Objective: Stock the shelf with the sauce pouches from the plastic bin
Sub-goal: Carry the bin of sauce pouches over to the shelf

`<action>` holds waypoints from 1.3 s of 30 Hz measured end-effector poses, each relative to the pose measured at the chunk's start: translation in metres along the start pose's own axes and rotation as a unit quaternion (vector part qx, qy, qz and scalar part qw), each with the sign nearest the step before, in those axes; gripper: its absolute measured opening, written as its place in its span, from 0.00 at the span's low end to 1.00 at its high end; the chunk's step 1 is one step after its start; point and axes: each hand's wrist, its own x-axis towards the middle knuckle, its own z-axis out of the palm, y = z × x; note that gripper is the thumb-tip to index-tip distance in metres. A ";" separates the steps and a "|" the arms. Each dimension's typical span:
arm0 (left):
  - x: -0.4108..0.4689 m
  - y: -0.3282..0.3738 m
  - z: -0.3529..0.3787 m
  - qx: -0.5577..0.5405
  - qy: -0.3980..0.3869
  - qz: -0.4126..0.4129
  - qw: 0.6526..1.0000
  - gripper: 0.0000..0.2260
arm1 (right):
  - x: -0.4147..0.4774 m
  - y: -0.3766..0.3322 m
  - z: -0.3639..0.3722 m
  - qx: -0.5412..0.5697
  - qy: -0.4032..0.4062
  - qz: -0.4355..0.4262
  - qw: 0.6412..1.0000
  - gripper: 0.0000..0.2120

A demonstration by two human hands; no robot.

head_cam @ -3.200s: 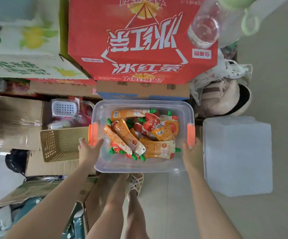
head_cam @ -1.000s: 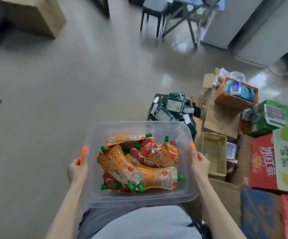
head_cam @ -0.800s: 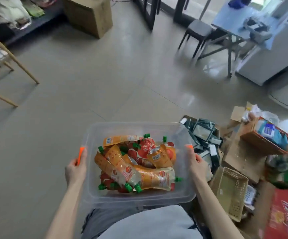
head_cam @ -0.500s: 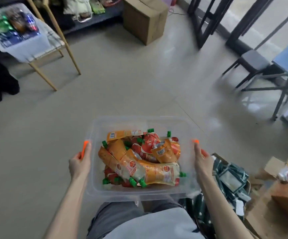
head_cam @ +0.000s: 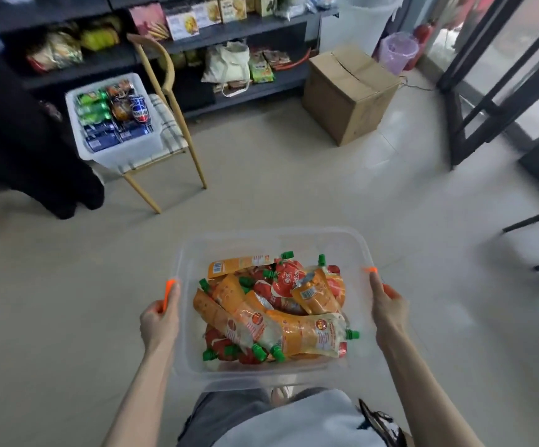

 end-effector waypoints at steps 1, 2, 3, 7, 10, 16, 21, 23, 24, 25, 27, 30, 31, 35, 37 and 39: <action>0.012 0.014 0.007 -0.003 0.007 -0.002 1.000 0.29 | 0.012 -0.014 0.013 -0.006 0.000 -0.004 1.000 0.20; 0.025 0.027 0.015 -0.007 0.011 -0.004 1.000 0.30 | 0.024 -0.027 0.026 -0.009 0.000 -0.006 1.000 0.20; 0.039 0.040 0.023 -0.012 0.012 -0.008 1.000 0.30 | 0.036 -0.041 0.040 -0.013 -0.004 -0.007 1.000 0.21; 0.107 0.094 0.060 -0.040 0.017 -0.027 0.999 0.31 | 0.090 -0.096 0.103 -0.037 -0.008 -0.009 0.999 0.21; 0.161 0.140 0.086 -0.051 0.000 -0.038 0.998 0.31 | 0.127 -0.134 0.152 -0.038 0.005 -0.005 0.999 0.20; 0.257 0.241 0.125 -0.038 -0.010 -0.031 0.999 0.31 | 0.182 -0.216 0.232 -0.038 0.030 0.007 0.999 0.17; 0.327 0.311 0.160 -0.049 -0.025 -0.027 0.998 0.30 | 0.230 -0.278 0.291 -0.039 0.029 0.000 0.999 0.20; 0.355 0.337 0.176 -0.051 -0.029 -0.026 0.998 0.29 | 0.254 -0.302 0.316 -0.038 0.028 -0.002 0.999 0.20; 0.369 0.350 0.186 -0.050 -0.028 -0.024 0.998 0.29 | 0.268 -0.314 0.329 -0.039 0.027 -0.001 0.999 0.20; 0.383 0.364 0.196 -0.046 -0.024 -0.022 0.998 0.30 | 0.282 -0.326 0.342 -0.039 0.025 0.000 0.999 0.19; 0.408 0.391 0.217 -0.040 -0.023 -0.017 0.999 0.29 | 0.310 -0.350 0.368 -0.040 0.021 0.003 0.999 0.19; 0.445 0.431 0.248 -0.042 -0.029 -0.019 0.999 0.28 | 0.353 -0.388 0.402 -0.043 0.030 0.008 0.999 0.18; 0.456 0.445 0.256 -0.035 -0.034 -0.019 0.999 0.27 | 0.364 -0.401 0.412 -0.050 0.029 0.012 0.998 0.18; 0.503 0.504 0.290 -0.014 -0.038 -0.003 0.999 0.28 | 0.412 -0.453 0.451 -0.061 0.021 0.011 0.998 0.19; 0.521 0.531 0.305 -0.005 -0.043 0.005 0.999 0.29 | 0.432 -0.472 0.467 -0.060 0.018 0.003 0.998 0.19; 0.544 0.559 0.324 0.002 -0.044 0.014 0.999 0.28 | 0.456 -0.494 0.485 -0.060 0.022 0.001 0.998 0.19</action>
